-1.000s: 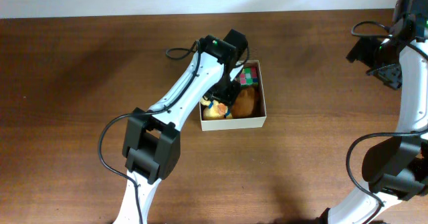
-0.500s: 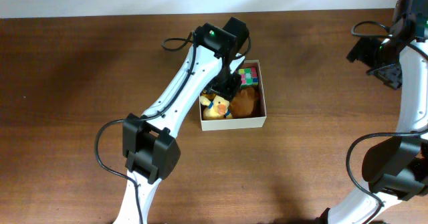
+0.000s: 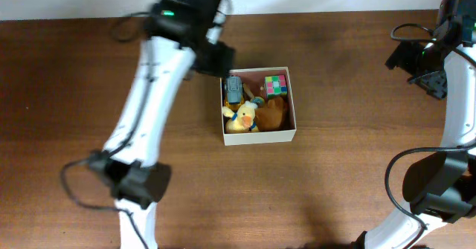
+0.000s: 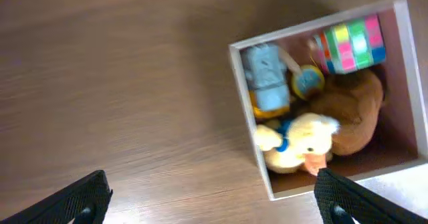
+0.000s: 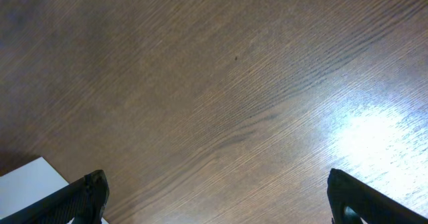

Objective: Pack container

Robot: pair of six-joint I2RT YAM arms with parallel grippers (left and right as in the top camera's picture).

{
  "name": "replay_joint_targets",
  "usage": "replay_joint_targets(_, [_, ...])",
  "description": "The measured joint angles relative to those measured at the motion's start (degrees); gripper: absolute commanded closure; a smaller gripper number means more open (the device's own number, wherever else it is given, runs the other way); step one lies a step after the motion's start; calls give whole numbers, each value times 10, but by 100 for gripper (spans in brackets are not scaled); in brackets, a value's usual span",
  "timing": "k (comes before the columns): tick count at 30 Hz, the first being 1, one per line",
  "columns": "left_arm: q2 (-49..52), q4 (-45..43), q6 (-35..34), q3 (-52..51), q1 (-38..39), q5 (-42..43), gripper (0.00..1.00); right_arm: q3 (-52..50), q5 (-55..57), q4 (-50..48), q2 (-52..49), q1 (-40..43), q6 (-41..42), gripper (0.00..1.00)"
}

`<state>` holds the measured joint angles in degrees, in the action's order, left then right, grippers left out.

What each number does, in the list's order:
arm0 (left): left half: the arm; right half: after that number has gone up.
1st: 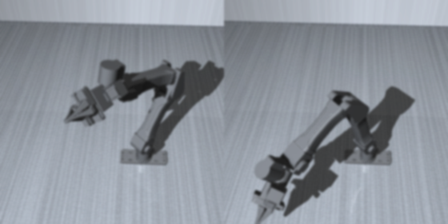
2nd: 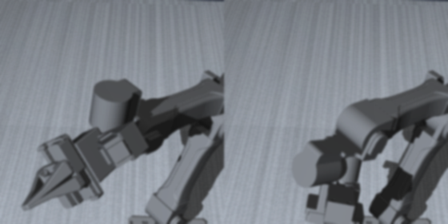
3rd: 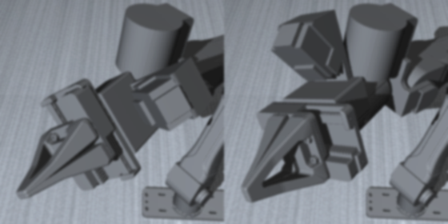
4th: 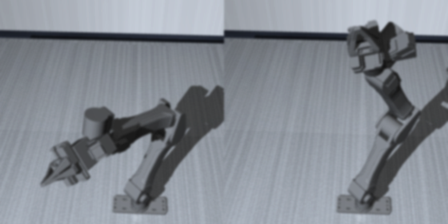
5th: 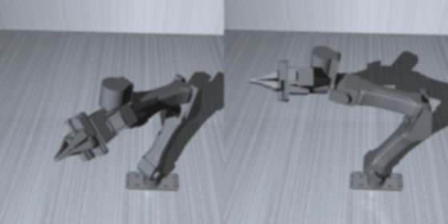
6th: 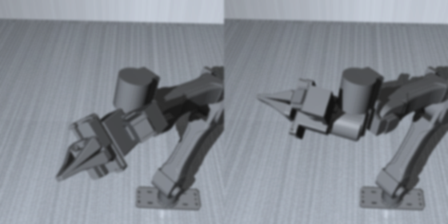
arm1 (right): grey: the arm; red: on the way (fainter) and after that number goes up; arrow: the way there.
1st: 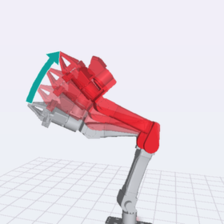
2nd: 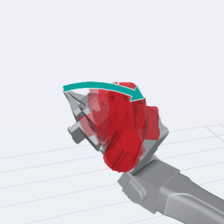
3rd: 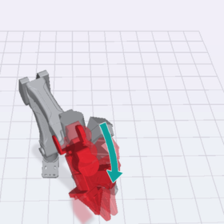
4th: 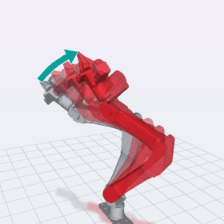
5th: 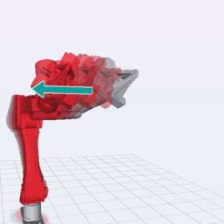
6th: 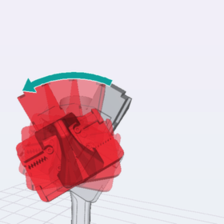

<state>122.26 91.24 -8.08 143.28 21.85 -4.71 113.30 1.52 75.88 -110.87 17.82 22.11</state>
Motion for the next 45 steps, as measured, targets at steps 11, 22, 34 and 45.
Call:
replay_joint_targets(11, [-71,54,-5,12,-38,-34,1,0,0,0,0,0,0,1])
replay_joint_targets(22, [-149,54,4,8,-117,-30,1,0,0,0,0,0,0,1])
replay_joint_targets(34, [-355,-37,40,-55,-170,-30,1,0,0,0,0,0,0,2])
replay_joint_targets(45, [-667,-678,42,-693,-192,26,1,0,0,0,0,0,0,1])
